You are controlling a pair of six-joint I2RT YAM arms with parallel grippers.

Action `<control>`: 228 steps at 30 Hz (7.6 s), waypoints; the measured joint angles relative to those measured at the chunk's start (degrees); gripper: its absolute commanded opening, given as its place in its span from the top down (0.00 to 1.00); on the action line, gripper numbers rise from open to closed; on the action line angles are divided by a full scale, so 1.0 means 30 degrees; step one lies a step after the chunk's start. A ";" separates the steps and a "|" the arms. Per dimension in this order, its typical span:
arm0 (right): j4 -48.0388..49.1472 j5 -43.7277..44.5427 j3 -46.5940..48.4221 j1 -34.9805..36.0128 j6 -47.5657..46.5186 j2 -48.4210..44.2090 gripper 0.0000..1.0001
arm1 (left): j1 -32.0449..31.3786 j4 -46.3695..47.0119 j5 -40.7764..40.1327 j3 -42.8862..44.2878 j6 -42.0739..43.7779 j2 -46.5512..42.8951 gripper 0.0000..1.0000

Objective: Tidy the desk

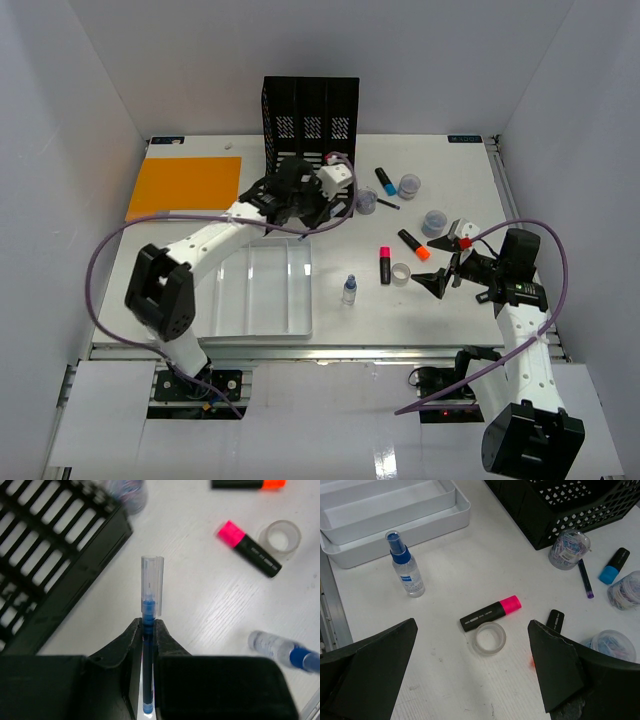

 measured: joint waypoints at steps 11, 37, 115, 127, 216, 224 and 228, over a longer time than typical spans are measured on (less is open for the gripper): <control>-0.0065 -0.0220 0.0000 -0.0066 0.0012 -0.0220 0.02 | 0.9717 0.2138 -0.2177 -0.8792 -0.3189 -0.7825 1.00; -0.0430 -0.1140 0.0000 -0.0066 0.0015 -0.1116 0.02 | 1.4109 0.6885 -0.7328 -1.7501 0.2059 -1.1276 1.00; -0.5085 1.4064 2.3664 0.7083 -0.1257 2.8105 0.36 | 1.4088 0.7615 0.9815 -1.6647 -1.0470 -1.7616 0.02; -0.4603 1.4344 2.3449 0.7091 -0.1352 2.8188 0.76 | 1.4088 0.8477 0.9838 -1.6907 -1.1689 -1.7578 0.02; 0.1892 -0.2995 0.2538 0.1455 0.8549 0.3904 0.05 | 0.0995 0.5705 -0.4761 -1.0277 -1.4531 -1.1540 1.00; 0.2368 -0.3797 0.0823 -0.0331 0.8101 0.3297 0.05 | 0.6257 -0.1650 -1.0225 -1.0503 -1.1051 -1.3807 1.00; 0.2621 -0.3795 0.0823 -0.0350 0.7958 0.3133 0.05 | 0.9404 -0.2233 -1.1166 -1.1351 -0.9782 -1.3171 1.00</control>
